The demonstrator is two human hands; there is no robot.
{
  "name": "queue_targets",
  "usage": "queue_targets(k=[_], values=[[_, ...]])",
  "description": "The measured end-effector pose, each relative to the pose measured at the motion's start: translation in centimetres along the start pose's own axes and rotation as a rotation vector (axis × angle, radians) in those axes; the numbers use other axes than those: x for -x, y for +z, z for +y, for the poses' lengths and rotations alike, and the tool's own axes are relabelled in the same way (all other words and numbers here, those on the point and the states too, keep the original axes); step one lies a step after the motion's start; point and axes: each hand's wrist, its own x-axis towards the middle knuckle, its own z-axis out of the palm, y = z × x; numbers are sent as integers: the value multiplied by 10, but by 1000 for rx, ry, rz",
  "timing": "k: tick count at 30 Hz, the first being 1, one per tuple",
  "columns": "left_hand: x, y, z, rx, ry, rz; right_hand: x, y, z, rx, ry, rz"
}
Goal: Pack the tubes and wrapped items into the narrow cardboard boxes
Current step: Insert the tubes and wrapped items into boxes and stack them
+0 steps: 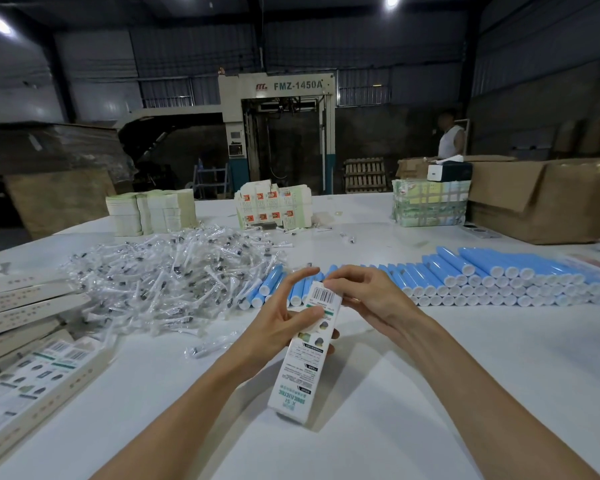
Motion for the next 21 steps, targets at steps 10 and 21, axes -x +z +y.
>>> queue_targets(k=[10,21], values=[[-4,-4,-2,1,47,170,2,9,4,-25,-97,-75],[-3,-1,-4,-18,63,216,-2,15,16,136,-187,30]])
